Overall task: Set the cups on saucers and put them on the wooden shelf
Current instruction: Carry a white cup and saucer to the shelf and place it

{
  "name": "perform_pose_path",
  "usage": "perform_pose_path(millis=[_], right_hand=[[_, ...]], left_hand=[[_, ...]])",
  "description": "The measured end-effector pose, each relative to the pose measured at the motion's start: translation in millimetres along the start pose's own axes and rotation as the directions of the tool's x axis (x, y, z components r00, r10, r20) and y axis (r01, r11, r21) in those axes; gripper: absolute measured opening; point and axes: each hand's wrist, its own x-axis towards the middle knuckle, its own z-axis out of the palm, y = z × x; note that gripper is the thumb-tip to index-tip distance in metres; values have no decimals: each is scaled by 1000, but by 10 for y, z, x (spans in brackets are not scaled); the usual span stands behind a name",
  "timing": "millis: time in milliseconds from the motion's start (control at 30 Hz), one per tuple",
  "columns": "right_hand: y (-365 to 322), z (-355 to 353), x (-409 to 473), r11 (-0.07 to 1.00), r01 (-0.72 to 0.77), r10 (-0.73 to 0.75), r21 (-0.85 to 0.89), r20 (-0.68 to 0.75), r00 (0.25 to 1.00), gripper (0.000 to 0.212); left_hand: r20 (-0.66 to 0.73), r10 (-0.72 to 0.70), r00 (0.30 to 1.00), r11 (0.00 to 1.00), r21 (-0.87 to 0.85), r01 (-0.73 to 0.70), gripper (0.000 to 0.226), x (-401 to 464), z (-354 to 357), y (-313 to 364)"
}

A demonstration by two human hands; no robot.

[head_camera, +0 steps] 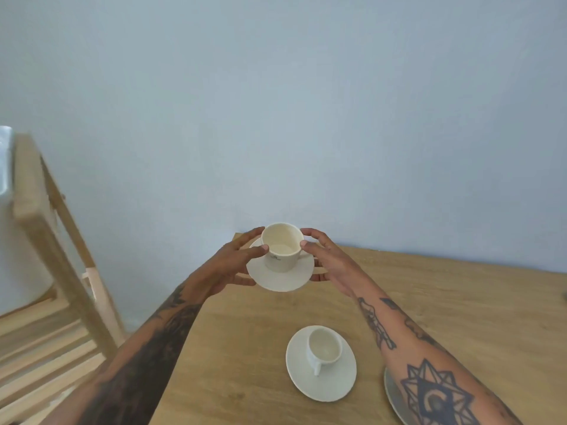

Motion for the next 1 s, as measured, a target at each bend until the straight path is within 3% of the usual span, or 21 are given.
perform_pose_path(millis=[267, 467, 767, 1000], right_hand=[[-859, -29, -609, 990, 124, -127, -61, -48, 991, 25], [-1172, 91, -1061, 981, 179, -177, -74, 39, 983, 23], [-1065, 747, -1765, 965, 234, -198, -116, 261, 945, 26], [-782, 1583, -2275, 965, 236, -159, -114, 464, 871, 24]], left_hand=[[9, 135, 991, 990, 51, -135, 52, -666, -76, 825], [-66, 156, 986, 988, 31, -154, 47, -1380, -70, 1018], [-294, 90, 952, 992, -61, -113, 39, -2714, 3, 518], [-476, 25, 879, 995, -77, -70, 46, -3884, -28, -42]])
